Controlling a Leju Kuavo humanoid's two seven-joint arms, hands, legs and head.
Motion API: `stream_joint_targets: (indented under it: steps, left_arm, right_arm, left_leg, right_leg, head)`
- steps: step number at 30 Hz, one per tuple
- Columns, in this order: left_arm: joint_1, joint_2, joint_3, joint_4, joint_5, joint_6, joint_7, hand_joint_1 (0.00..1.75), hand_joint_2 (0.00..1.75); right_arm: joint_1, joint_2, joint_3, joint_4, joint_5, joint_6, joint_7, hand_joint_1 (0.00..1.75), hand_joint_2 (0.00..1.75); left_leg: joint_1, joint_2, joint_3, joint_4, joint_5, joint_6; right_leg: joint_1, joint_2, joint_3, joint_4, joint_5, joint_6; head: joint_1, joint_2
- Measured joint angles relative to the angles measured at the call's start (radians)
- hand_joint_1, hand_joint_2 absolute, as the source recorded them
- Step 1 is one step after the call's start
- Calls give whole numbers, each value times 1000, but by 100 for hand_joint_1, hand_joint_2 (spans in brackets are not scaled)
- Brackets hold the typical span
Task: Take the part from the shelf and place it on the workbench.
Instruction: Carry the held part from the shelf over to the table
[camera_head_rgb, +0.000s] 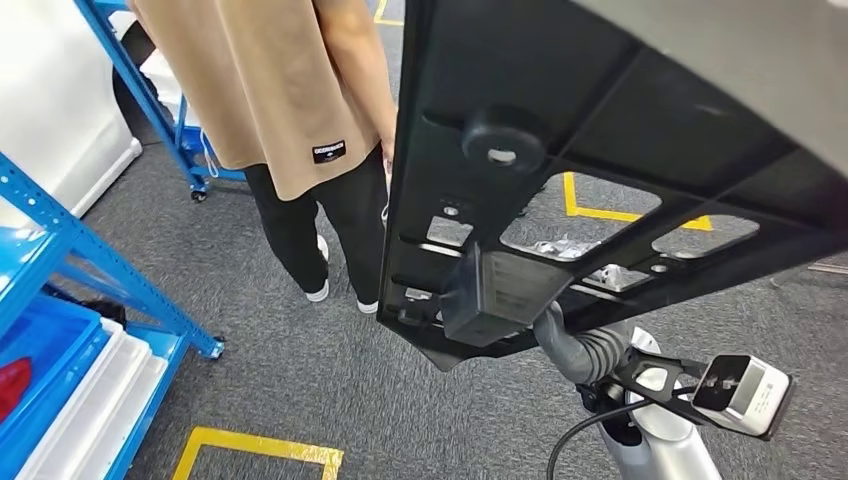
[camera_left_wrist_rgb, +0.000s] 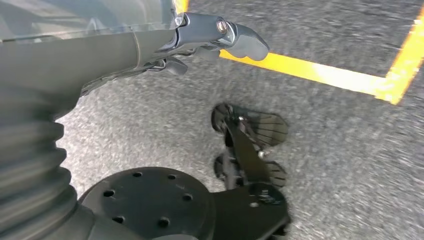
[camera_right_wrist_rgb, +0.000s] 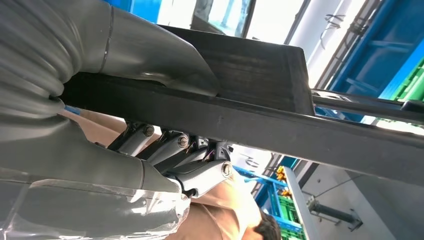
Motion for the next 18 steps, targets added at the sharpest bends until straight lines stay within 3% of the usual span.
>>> stream_joint_targets:
  steps: [1,3,5,7,9,10,12,14,15,16,18]
  left_arm:
    - [-2,0,3,0,-1,1,-2,0,175]
    - [-7,-1,5,0,-3,0,-9,0,175]
    - [-7,-1,5,0,-8,-2,-13,0,175]
    - [-3,-1,5,0,-15,-3,-13,0,175]
    - [0,-1,6,0,-19,-1,-10,0,175]
    - [0,-1,6,0,-21,0,-8,0,175]
    - [-1,-1,6,0,-26,5,0,0,175]
    - [-1,-2,5,0,-32,10,6,0,175]
    - [-1,-2,5,0,-35,13,8,0,175]
    - [-1,-3,5,0,-37,14,8,0,175]
    - [-3,-5,5,0,-40,15,9,0,175]
  right_arm:
    - [-3,0,2,0,-5,0,1,175,175]
    - [-8,1,4,1,-20,3,4,175,175]
    - [-13,1,6,0,-32,6,8,175,175]
    - [-16,2,8,0,-34,6,11,175,175]
    - [-13,2,10,0,-30,2,12,175,175]
    - [-10,3,12,0,-27,0,13,175,175]
    - [-8,3,15,-1,-22,-2,14,175,175]
    - [-11,5,18,-4,-19,-2,16,175,175]
    - [-13,7,19,-6,-18,-2,17,175,175]
    - [-15,9,21,-8,-17,-1,17,175,175]
    - [-19,12,22,-8,-14,1,19,175,175]
  left_leg:
    - [-1,-8,4,-10,-3,4]
    - [-4,11,9,-19,3,16]
    - [-5,35,15,-30,10,31]
    - [-9,61,18,-36,12,40]
    - [-12,87,18,-36,10,43]
    - [-13,100,18,-36,9,43]
    - [-14,124,21,-36,6,41]
    - [-18,143,26,-35,1,33]
    - [-20,152,28,-35,-2,29]
    - [-21,161,30,-35,-4,24]
    - [-21,178,35,-38,-8,14]
  right_leg:
    - [-2,10,-4,1,1,7]
    - [-7,18,-8,0,5,20]
    - [-6,-25,-24,34,-18,28]
    - [-6,-79,-74,141,-75,34]
    - [-9,-94,-127,250,-115,38]
    - [-9,-97,-134,263,-111,39]
    - [-8,-112,-87,177,-60,35]
    - [2,-159,-16,43,-16,23]
    - [8,-175,4,5,-7,17]
    - [13,-181,11,-11,-8,11]
    - [13,-156,11,-17,-4,0]
  head:
    - [0,0]
    - [0,0]
    - [3,0]
    - [6,0]
    - [7,0]
    - [7,0]
    - [7,0]
    - [6,0]
    - [6,0]
    - [6,0]
    - [5,0]
